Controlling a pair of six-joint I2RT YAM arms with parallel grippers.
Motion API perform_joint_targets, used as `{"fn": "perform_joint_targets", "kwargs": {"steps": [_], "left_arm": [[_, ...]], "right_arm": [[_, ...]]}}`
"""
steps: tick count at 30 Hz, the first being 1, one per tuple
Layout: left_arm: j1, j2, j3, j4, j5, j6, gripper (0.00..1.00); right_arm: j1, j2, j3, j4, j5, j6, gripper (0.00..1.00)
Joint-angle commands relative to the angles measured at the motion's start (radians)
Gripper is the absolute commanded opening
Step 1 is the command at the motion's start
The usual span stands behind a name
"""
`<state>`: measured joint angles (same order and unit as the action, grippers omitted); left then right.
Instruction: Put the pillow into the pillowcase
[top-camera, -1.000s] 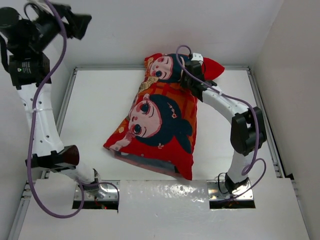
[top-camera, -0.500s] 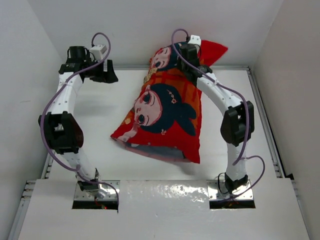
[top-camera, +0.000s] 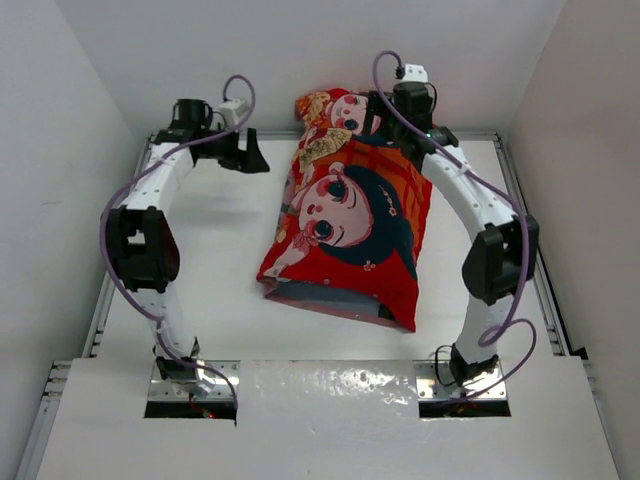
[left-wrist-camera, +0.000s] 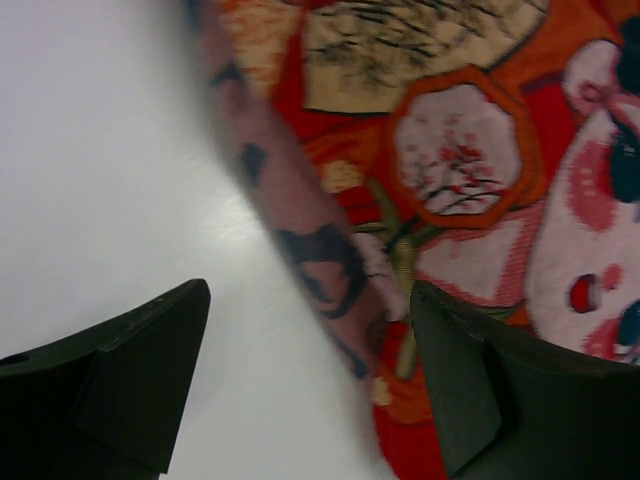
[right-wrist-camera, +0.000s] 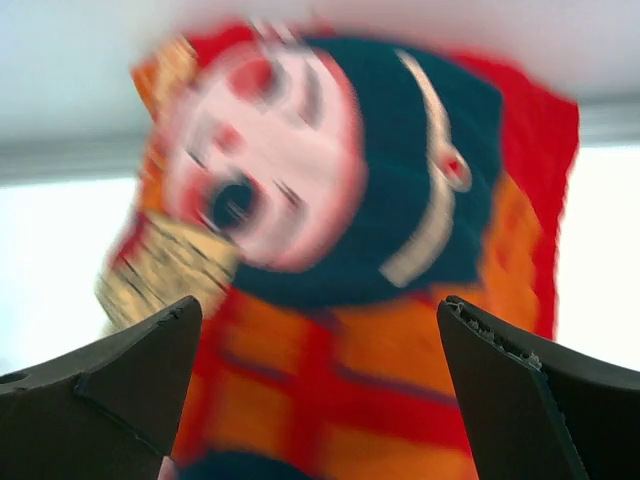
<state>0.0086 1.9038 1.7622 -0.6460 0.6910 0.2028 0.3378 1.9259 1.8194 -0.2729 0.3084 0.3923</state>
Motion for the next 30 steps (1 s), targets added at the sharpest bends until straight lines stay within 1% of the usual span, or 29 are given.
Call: {"fn": "perform_joint_targets", "kwargs": {"steps": [1, 2, 3, 4, 5, 6, 7, 8, 9, 10, 11, 12, 13, 15, 16, 18, 19, 20, 21, 22, 23, 24, 26, 29, 30], "left_arm": [[-0.064, 0.047, -0.035, -0.018, 0.157, 0.033, 0.80], [-0.065, 0.058, -0.043, -0.070, 0.179, 0.082, 0.80], [-0.065, 0.058, -0.052, -0.104, 0.189, 0.114, 0.80], [-0.064, 0.057, -0.061, -0.139, 0.186, 0.153, 0.81], [-0.064, 0.049, -0.061, -0.232, 0.188, 0.240, 0.81], [-0.059, 0.043, -0.061, -0.283, 0.192, 0.288, 0.82], [-0.059, 0.035, -0.061, -0.331, 0.196, 0.334, 0.82], [-0.059, 0.018, -0.063, -0.439, 0.206, 0.442, 0.82], [-0.059, 0.008, -0.064, -0.493, 0.206, 0.499, 0.82], [-0.058, -0.015, -0.078, -0.538, 0.182, 0.556, 0.82], [-0.056, -0.032, -0.092, -0.597, 0.153, 0.649, 0.82], [-0.055, -0.049, -0.118, -0.610, 0.119, 0.681, 0.82], [-0.045, -0.081, -0.174, -0.619, 0.041, 0.751, 0.82], [-0.030, -0.097, -0.233, -0.656, -0.028, 0.809, 0.81], [-0.029, -0.101, -0.294, -0.668, -0.069, 0.835, 0.81], [-0.029, -0.112, -0.367, -0.672, -0.087, 0.868, 0.82], [-0.029, -0.127, -0.433, -0.672, -0.067, 0.889, 0.83], [-0.029, -0.137, -0.458, -0.664, -0.050, 0.926, 0.85], [-0.029, -0.143, -0.481, -0.647, -0.029, 0.931, 0.96], [-0.029, -0.156, -0.519, -0.621, 0.011, 0.916, 1.00], [-0.030, -0.161, -0.533, -0.559, 0.030, 0.905, 1.00], [-0.032, -0.163, -0.553, -0.532, 0.048, 0.899, 1.00], [-0.038, -0.164, -0.567, -0.465, 0.091, 0.870, 1.00], [-0.062, -0.161, -0.607, -0.344, 0.088, 0.813, 1.00], [-0.068, -0.157, -0.630, -0.310, 0.064, 0.770, 1.00]], "right_arm": [[-0.022, -0.143, -0.110, -0.118, -0.144, -0.013, 0.99], [-0.020, -0.221, -0.235, -0.098, -0.245, -0.016, 0.99], [-0.017, -0.266, -0.306, -0.083, -0.276, -0.015, 0.99], [-0.004, -0.309, -0.368, -0.072, -0.285, -0.010, 0.99], [0.006, -0.355, -0.432, -0.062, -0.285, -0.009, 0.99], [0.015, -0.442, -0.545, -0.042, -0.275, -0.018, 0.99], [0.038, -0.484, -0.590, -0.038, -0.258, -0.020, 0.99], [0.050, -0.523, -0.673, -0.045, -0.232, -0.027, 0.99], [0.064, -0.595, -0.702, -0.057, -0.230, -0.038, 0.99], [0.082, -0.626, -0.725, -0.075, -0.230, -0.061, 0.99], [0.095, -0.657, -0.750, -0.110, -0.233, -0.072, 0.99], [0.104, -0.686, -0.791, -0.127, -0.230, -0.076, 0.99], [0.107, -0.740, -0.810, -0.150, -0.236, -0.061, 0.99], [0.106, -0.786, -0.861, -0.235, -0.259, -0.038, 0.99], [0.106, -0.827, -0.876, -0.268, -0.290, -0.017, 0.99], [0.106, -0.870, -0.951, -0.328, -0.317, 0.006, 0.99], [0.107, -0.895, -0.983, -0.339, -0.356, 0.032, 0.99], [0.107, -0.953, -1.023, -0.336, -0.359, 0.046, 0.99], [0.107, -0.984, -1.114, -0.325, -0.361, 0.083, 0.99], [0.107, -1.014, -1.161, -0.306, -0.362, 0.104, 0.99], [0.106, -1.063, -1.208, -0.261, -0.374, 0.124, 0.99], [0.109, -1.080, -1.283, -0.243, -0.390, 0.155, 0.99], [0.109, -1.101, -1.342, -0.181, -0.414, 0.181, 0.99], [0.109, -1.116, -1.452, -0.097, -0.434, 0.223, 0.99], [0.109, -1.117, -1.476, -0.079, -0.434, 0.243, 0.99]]}}
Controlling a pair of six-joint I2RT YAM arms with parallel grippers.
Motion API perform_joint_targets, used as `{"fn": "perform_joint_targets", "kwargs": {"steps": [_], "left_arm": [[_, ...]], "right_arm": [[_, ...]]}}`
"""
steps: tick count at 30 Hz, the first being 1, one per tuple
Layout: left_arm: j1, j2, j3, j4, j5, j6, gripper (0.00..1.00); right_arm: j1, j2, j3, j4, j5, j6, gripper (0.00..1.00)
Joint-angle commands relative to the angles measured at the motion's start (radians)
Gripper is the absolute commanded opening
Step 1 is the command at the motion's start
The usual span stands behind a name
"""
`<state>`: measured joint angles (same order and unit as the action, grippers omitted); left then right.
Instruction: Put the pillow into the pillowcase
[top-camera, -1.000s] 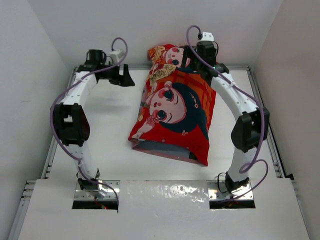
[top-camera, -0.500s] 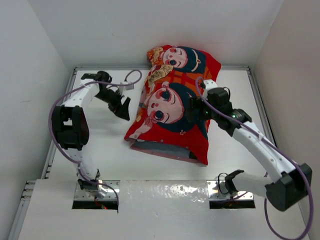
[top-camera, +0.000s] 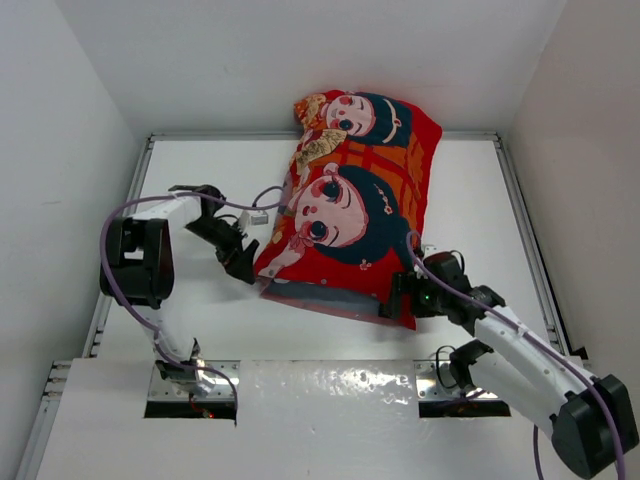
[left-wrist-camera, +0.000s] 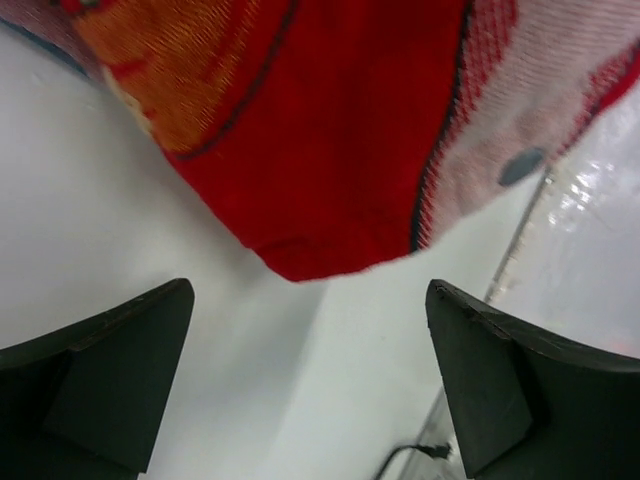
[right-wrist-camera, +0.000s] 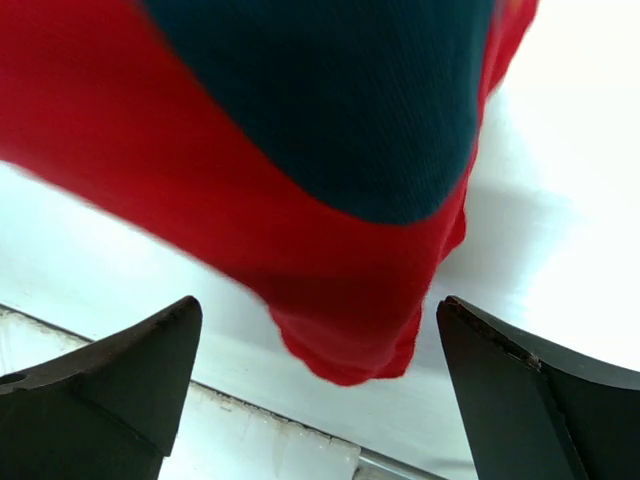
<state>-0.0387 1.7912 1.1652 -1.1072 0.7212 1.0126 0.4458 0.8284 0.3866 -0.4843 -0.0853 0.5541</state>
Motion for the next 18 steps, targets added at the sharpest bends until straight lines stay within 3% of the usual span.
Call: {"fn": "perform_joint_targets", "kwargs": {"steps": [1, 4, 7, 10, 13, 14, 15, 18], "left_arm": [[-0.029, -0.041, -0.042, 0.214, 0.027, -0.058, 1.00], [-0.047, -0.029, -0.068, 0.314, 0.037, -0.132, 0.99], [-0.078, -0.009, -0.098, 0.389, 0.067, -0.189, 0.86], [-0.099, 0.030, -0.099, 0.411, 0.124, -0.238, 0.64], [-0.098, 0.051, -0.087, 0.391, 0.145, -0.247, 0.30], [-0.089, 0.054, -0.073, 0.371, 0.165, -0.234, 0.09], [-0.084, 0.051, -0.067, 0.328, 0.179, -0.205, 0.03], [-0.049, 0.042, 0.003, 0.238, 0.181, -0.160, 0.00]], "right_arm": [[-0.001, -0.017, -0.061, 0.165, -0.037, 0.093, 0.99], [0.001, -0.012, -0.138, 0.249, -0.039, 0.118, 0.99], [0.001, -0.006, -0.201, 0.309, -0.018, 0.145, 0.92], [0.001, -0.009, -0.235, 0.345, 0.028, 0.161, 0.74], [0.001, -0.029, -0.247, 0.374, 0.084, 0.196, 0.33], [-0.001, -0.037, -0.252, 0.378, 0.102, 0.219, 0.10], [-0.001, -0.043, -0.250, 0.381, 0.111, 0.225, 0.01], [-0.015, -0.049, -0.186, 0.346, 0.134, 0.231, 0.00]]}}
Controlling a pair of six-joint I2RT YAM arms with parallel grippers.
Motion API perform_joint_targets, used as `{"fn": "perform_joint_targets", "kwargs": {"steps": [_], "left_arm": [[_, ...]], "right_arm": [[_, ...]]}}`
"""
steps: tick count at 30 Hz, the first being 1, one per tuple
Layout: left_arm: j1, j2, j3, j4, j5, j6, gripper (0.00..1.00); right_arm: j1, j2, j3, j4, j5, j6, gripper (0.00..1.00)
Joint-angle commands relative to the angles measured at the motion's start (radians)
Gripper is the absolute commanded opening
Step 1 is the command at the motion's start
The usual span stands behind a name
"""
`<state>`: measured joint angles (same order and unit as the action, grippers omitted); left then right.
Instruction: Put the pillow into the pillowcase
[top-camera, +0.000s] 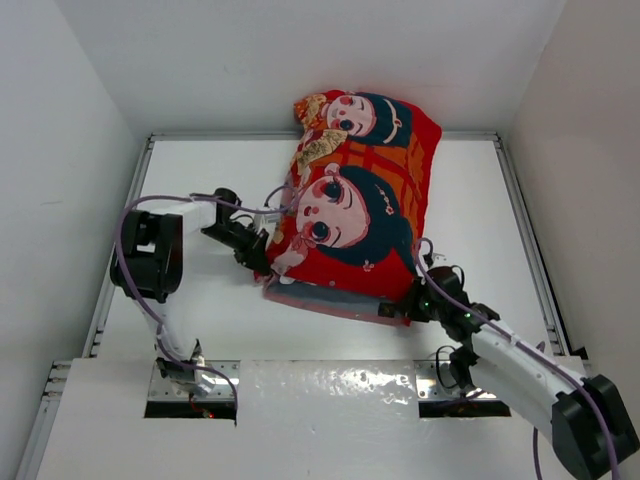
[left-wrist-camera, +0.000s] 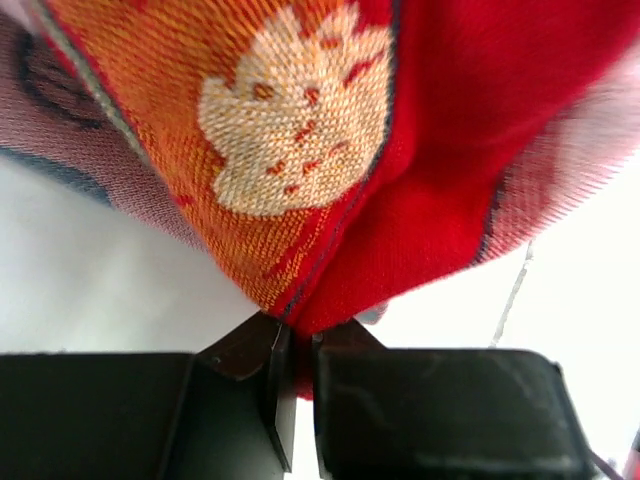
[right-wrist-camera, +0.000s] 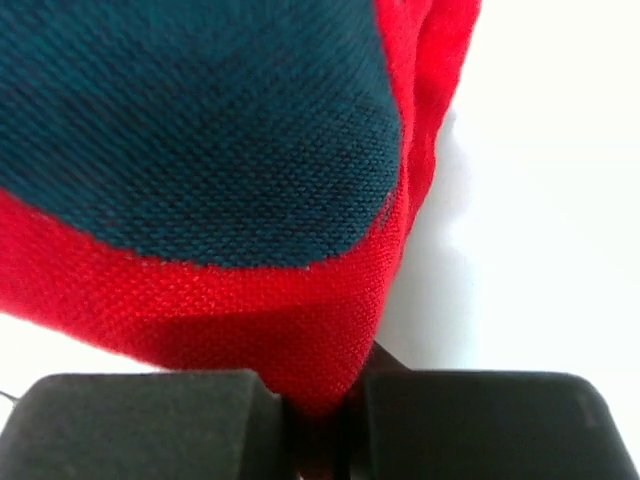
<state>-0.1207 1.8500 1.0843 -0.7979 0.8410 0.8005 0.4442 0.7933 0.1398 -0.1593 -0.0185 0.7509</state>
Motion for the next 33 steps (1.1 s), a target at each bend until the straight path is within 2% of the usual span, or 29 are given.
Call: {"fn": "perform_joint_targets", "kwargs": {"steps": [1, 3, 4, 5, 6, 7, 8, 9, 10, 11, 12, 13, 14, 15, 16, 17, 18, 19, 20, 24, 25, 26, 27, 29, 30, 31, 32, 33], "left_arm": [[0.050, -0.020, 0.126, -0.160, 0.056, 0.060, 0.00], [0.136, -0.023, 0.317, -0.306, 0.072, 0.056, 0.00], [0.186, -0.017, 0.419, -0.354, 0.084, 0.034, 0.00], [0.263, -0.003, 0.680, -0.392, 0.092, -0.001, 0.00], [0.291, 0.049, 0.839, -0.458, 0.096, -0.091, 0.00], [0.314, 0.084, 1.031, -0.474, 0.090, -0.150, 0.00], [0.338, 0.160, 1.427, -0.471, 0.080, -0.225, 0.00], [0.342, 0.179, 1.585, -0.378, 0.049, -0.382, 0.00], [0.345, 0.163, 1.671, -0.294, 0.044, -0.430, 0.00], [0.345, 0.108, 1.561, -0.196, 0.053, -0.469, 0.00], [0.345, -0.082, 1.410, 0.054, 0.072, -0.531, 0.00], [0.345, -0.182, 1.234, 0.148, 0.061, -0.534, 0.00], [0.345, -0.240, 1.147, 0.134, 0.069, -0.491, 0.00], [0.346, -0.221, 1.248, -0.050, 0.079, -0.390, 0.00], [0.346, -0.194, 1.288, -0.169, 0.082, -0.332, 0.00], [0.345, -0.164, 1.302, -0.261, 0.084, -0.269, 0.00], [0.346, -0.169, 1.289, -0.382, 0.049, -0.180, 0.00], [0.345, -0.179, 1.226, -0.427, 0.023, -0.131, 0.00], [0.345, -0.199, 1.203, -0.520, -0.040, -0.021, 0.00], [0.351, -0.270, 1.021, -0.523, -0.331, 0.040, 0.00], [0.351, -0.276, 0.935, -0.524, -0.379, 0.054, 0.00], [0.351, -0.288, 0.883, -0.526, -0.454, 0.086, 0.00], [0.351, -0.294, 0.832, -0.524, -0.488, 0.104, 0.00], [0.351, -0.313, 0.679, -0.526, -0.593, 0.135, 0.07], [0.351, -0.317, 0.648, -0.526, -0.641, 0.137, 0.18], [0.352, -0.327, 0.602, -0.529, -0.692, 0.140, 0.22], [0.361, -0.333, 0.589, -0.528, -0.791, 0.155, 0.24], [0.390, -0.340, 0.591, -0.528, -0.828, 0.164, 0.28]], "right_arm": [[-0.025, -0.012, 0.095, -0.024, 0.078, 0.031, 0.00], [-0.097, 0.020, 0.269, -0.069, 0.074, -0.037, 0.00], [-0.128, 0.049, 0.464, -0.133, 0.065, -0.071, 0.00], [-0.206, 0.151, 0.586, -0.181, 0.051, -0.159, 0.00], [-0.254, 0.228, 0.738, -0.230, 0.026, -0.200, 0.00], [-0.298, 0.312, 1.078, -0.343, -0.015, -0.234, 0.00], [-0.376, 0.498, 1.263, -0.411, -0.091, -0.277, 0.00], [-0.404, 0.600, 1.479, -0.478, -0.113, -0.286, 0.00], [-0.418, 0.698, 1.910, -0.646, -0.123, -0.289, 0.00], [-0.423, 0.792, 2.104, -0.740, -0.115, -0.300, 0.00], [-0.423, 0.925, 2.268, -0.884, -0.110, -0.303, 0.00], [-0.423, 0.951, 2.390, -0.931, -0.113, -0.308, 0.00], [-0.423, 0.943, 2.350, -0.962, -0.113, -0.335, 0.00], [-0.423, 0.841, 2.080, -0.917, -0.118, -0.355, 0.00], [-0.423, 0.757, 1.890, -0.842, -0.121, -0.355, 0.00], [-0.423, 0.665, 1.723, -0.751, -0.120, -0.346, 0.00], [-0.423, 0.500, 1.566, -0.673, -0.110, -0.337, 0.00], [-0.423, 0.438, 1.366, -0.580, -0.091, -0.323, 0.00], [-0.423, 0.391, 1.310, -0.574, -0.071, -0.320, 0.00], [-0.423, 0.271, 1.140, -0.710, -0.034, -0.317, 0.00], [-0.423, 0.247, 1.080, -0.783, -0.047, -0.327, 0.03], [-0.423, 0.238, 1.052, -0.827, -0.046, -0.335, 0.13], [-0.423, 0.233, 1.026, -0.901, -0.047, -0.347, 0.42], [-0.423, 0.221, 0.982, -0.954, -0.038, -0.393, 0.55], [-0.423, 0.218, 0.980, -0.983, -0.026, -0.407, 0.72], [-0.423, 0.207, 0.989, -0.993, 0.010, -0.424, 0.78], [-0.423, 0.205, 1.004, -1.000, 0.023, -0.432, 0.82], [-0.423, 0.205, 1.047, -1.013, 0.050, -0.439, 0.85]]}}
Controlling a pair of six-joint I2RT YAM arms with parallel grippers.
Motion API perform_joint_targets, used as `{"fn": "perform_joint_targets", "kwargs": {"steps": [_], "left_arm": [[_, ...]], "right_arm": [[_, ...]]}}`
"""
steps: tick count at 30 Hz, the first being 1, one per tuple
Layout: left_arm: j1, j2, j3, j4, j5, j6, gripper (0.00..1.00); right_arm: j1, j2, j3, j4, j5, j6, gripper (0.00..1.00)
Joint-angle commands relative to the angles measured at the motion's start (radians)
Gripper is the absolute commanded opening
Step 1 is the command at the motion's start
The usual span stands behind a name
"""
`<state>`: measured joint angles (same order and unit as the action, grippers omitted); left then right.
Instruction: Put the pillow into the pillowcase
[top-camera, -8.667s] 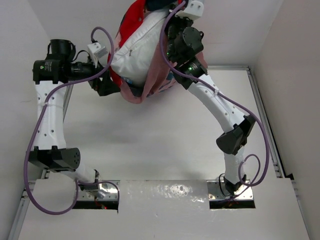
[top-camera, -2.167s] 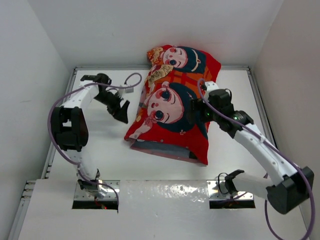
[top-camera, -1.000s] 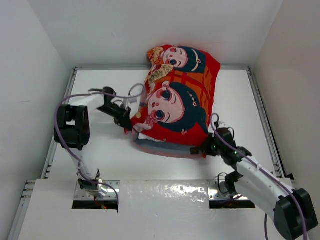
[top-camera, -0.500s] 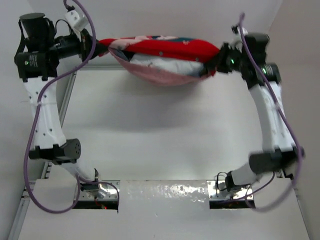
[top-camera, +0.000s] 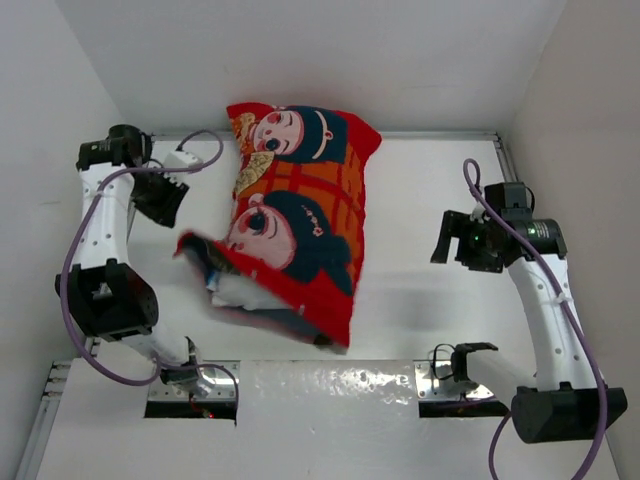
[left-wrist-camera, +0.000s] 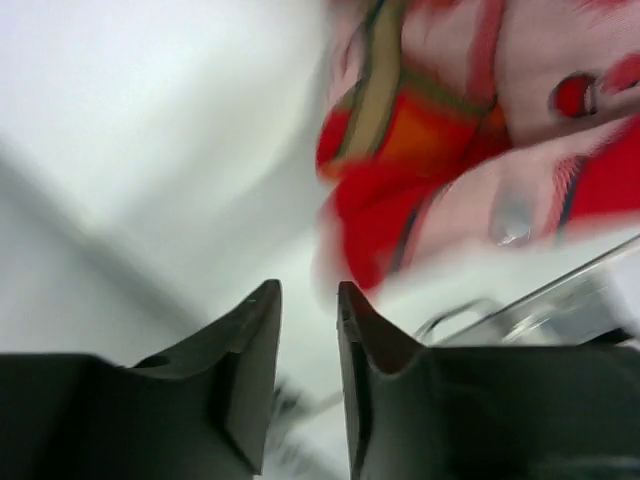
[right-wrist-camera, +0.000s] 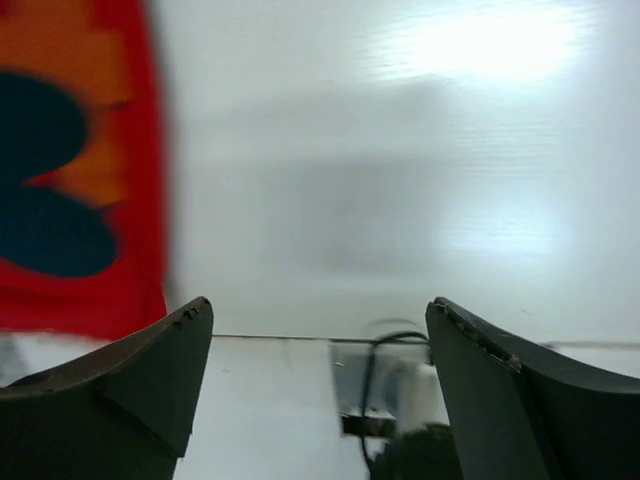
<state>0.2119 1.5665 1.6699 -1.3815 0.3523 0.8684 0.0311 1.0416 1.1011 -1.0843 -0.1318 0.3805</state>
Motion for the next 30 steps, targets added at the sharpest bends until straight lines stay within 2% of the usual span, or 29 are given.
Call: {"fn": "perform_joint_targets", "kwargs": {"steps": [1, 3, 4, 5, 7, 8, 9, 12, 15, 16, 18, 20, 22, 25, 30], "left_arm": [[0.078, -0.072, 0.016, 0.056, -0.378, 0.106, 0.30], [0.118, -0.088, 0.074, 0.055, -0.400, 0.121, 0.39], [0.122, -0.095, 0.097, 0.053, -0.410, 0.115, 0.42], [0.121, -0.095, 0.120, 0.053, -0.408, 0.109, 0.43], [0.122, -0.100, 0.159, 0.055, -0.359, 0.103, 0.54], [0.122, -0.100, 0.163, 0.053, -0.357, 0.103, 0.57], [0.122, -0.097, 0.160, 0.055, -0.333, 0.106, 0.60], [0.122, -0.068, 0.142, 0.058, -0.290, 0.100, 0.59], [0.104, -0.008, 0.114, 0.061, -0.115, 0.051, 0.59], [0.089, 0.031, 0.113, 0.062, -0.033, 0.005, 0.60], [0.019, 0.093, 0.123, 0.065, 0.054, -0.028, 0.64], [-0.044, 0.130, 0.131, 0.119, 0.172, -0.096, 0.70], [-0.083, 0.177, 0.116, 0.250, 0.218, -0.204, 0.71], [-0.131, 0.254, 0.079, 0.378, 0.229, -0.268, 0.71], [-0.201, 0.378, 0.010, 0.407, 0.301, -0.281, 0.73]], "right_arm": [[-0.010, -0.035, 0.110, -0.091, 0.191, -0.080, 0.86], [-0.010, -0.019, 0.164, -0.075, 0.192, -0.081, 0.84], [-0.010, 0.010, 0.175, -0.057, 0.157, -0.065, 0.72], [-0.010, 0.029, 0.183, -0.036, 0.137, -0.060, 0.68], [-0.005, 0.073, 0.209, 0.030, 0.052, -0.033, 0.63], [0.004, 0.119, 0.216, 0.062, -0.027, -0.016, 0.63], [0.030, 0.138, 0.218, 0.148, -0.040, 0.024, 0.63], [0.241, 0.226, 0.221, 0.336, 0.009, 0.079, 0.68], [0.324, 0.343, 0.226, 0.529, -0.035, 0.148, 0.72], [0.389, 0.375, 0.232, 0.569, -0.031, 0.152, 0.73], [0.465, 0.485, 0.267, 0.658, 0.003, 0.159, 0.77], [0.481, 0.564, 0.282, 0.755, -0.028, 0.234, 0.79], [0.483, 0.676, 0.290, 0.796, -0.046, 0.282, 0.79], [0.481, 0.814, 0.361, 0.776, 0.013, 0.290, 0.77], [0.474, 1.017, 0.605, 0.650, 0.049, 0.233, 0.76]]}}
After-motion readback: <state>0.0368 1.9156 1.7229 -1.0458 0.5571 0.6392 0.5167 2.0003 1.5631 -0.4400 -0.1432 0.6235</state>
